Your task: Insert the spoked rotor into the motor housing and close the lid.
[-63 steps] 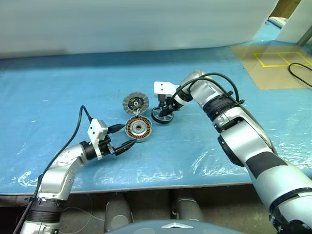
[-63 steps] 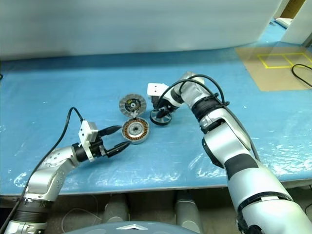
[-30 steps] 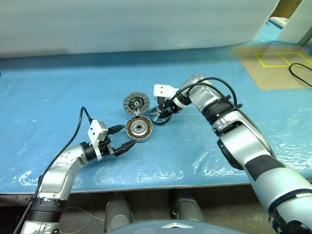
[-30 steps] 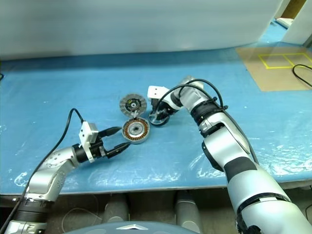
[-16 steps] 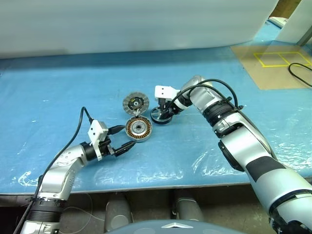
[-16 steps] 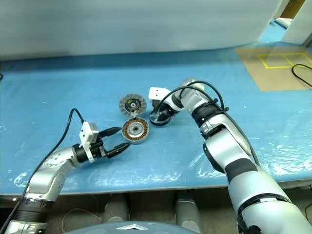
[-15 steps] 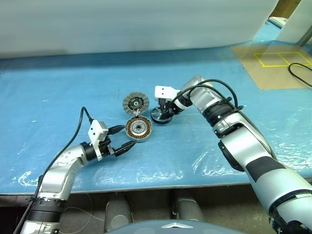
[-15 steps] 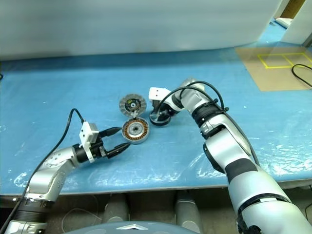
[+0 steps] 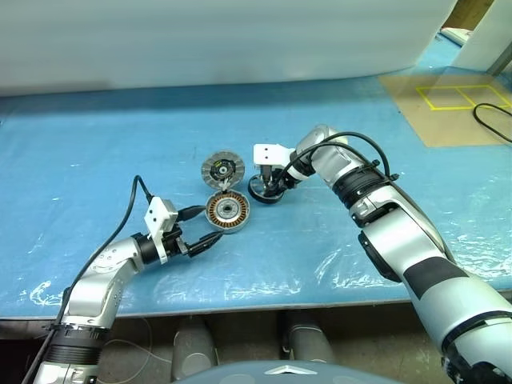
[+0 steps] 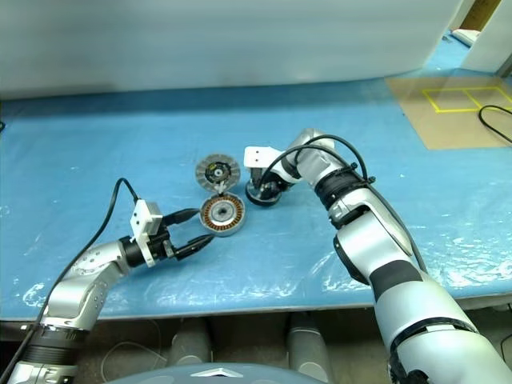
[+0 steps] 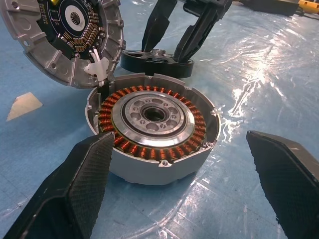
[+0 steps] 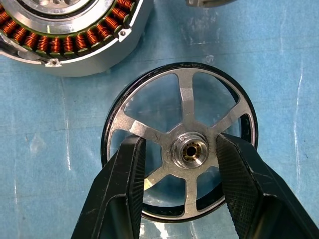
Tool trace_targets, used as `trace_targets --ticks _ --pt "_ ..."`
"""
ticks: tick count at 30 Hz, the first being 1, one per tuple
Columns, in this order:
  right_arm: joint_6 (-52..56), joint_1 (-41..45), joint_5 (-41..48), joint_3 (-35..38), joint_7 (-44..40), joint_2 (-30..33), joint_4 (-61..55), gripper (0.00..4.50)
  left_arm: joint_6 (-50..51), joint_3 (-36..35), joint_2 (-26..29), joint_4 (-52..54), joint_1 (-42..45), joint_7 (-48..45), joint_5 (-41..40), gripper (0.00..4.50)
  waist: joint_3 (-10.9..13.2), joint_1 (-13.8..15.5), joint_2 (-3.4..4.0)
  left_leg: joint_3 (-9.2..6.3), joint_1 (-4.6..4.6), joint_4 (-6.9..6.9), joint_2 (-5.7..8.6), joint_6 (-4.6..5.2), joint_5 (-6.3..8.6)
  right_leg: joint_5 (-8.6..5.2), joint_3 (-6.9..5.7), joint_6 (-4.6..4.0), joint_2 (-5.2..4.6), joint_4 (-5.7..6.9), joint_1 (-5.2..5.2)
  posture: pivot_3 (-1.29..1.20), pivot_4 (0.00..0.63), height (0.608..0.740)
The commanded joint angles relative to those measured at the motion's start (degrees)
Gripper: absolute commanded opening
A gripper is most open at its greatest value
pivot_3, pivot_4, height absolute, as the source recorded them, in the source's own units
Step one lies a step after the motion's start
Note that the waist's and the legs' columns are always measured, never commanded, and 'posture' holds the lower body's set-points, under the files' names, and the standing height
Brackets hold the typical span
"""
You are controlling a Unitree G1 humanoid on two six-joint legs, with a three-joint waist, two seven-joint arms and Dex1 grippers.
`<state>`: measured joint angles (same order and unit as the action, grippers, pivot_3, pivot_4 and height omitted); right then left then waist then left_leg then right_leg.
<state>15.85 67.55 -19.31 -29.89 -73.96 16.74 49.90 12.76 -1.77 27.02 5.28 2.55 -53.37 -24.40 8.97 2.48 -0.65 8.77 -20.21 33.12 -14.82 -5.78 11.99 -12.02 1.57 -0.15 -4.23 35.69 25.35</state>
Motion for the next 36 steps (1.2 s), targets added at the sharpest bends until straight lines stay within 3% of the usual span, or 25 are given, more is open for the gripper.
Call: trace_targets --ticks 1,3,17,26,33,36 --pt "-1.4 2.2 -0.1 0.1 -1.2 0.1 0.4 1.85 -0.7 0.1 0.1 1.4 0.5 0.1 -0.1 4.5 0.0 0.0 0.0 0.0 0.0 0.0 0.0 0.0 0.0 0.0 0.0 0.0 0.0 0.0 0.0 0.0 0.15 0.74" --pt "-1.9 2.7 0.0 0.3 -1.6 -0.1 0.8 1.64 -0.8 0.0 0.1 1.3 0.4 0.1 0.0 4.5 0.0 -0.1 0.0 0.0 0.0 0.0 0.0 0.01 0.0 0.0 0.0 0.0 0.0 0.01 0.0 0.0 0.15 0.74" --pt "-3.7 4.7 1.1 1.9 -3.8 1.6 -2.6 1.64 -0.7 -1.0 0.7 2.3 0.0 -0.1 -0.5 4.5 0.0 0.0 0.0 0.0 -0.02 0.0 -0.01 0.03 0.02 0.0 -0.01 0.0 0.0 0.0 0.01 0.0 0.15 0.74" --pt "5.2 0.6 7.2 6.9 -8.7 6.4 -15.9 1.64 -1.1 -1.7 1.0 2.0 -0.4 -0.3 -0.6 4.5 0.0 0.1 0.0 0.0 -0.01 0.0 0.0 0.07 0.03 0.0 0.0 0.0 0.01 -0.01 0.0 0.0 0.15 0.74" --pt "20.0 -8.8 19.4 13.4 -12.6 10.0 -33.8 1.64 -1.3 -1.9 1.6 1.5 -0.1 -0.9 -1.2 4.5 0.0 0.3 -0.01 0.0 -0.01 0.01 0.0 0.06 0.01 0.0 0.02 0.0 0.01 -0.01 -0.01 0.0 0.15 0.74" --pt "24.1 -13.4 25.4 16.5 -10.7 9.6 -41.4 1.64 -1.0 -2.0 1.5 1.7 0.0 -1.5 -2.2 4.5 0.0 0.3 -0.01 0.0 0.01 0.01 0.0 0.03 0.0 0.0 0.03 0.0 0.02 -0.01 -0.02 0.0 0.15 0.74"
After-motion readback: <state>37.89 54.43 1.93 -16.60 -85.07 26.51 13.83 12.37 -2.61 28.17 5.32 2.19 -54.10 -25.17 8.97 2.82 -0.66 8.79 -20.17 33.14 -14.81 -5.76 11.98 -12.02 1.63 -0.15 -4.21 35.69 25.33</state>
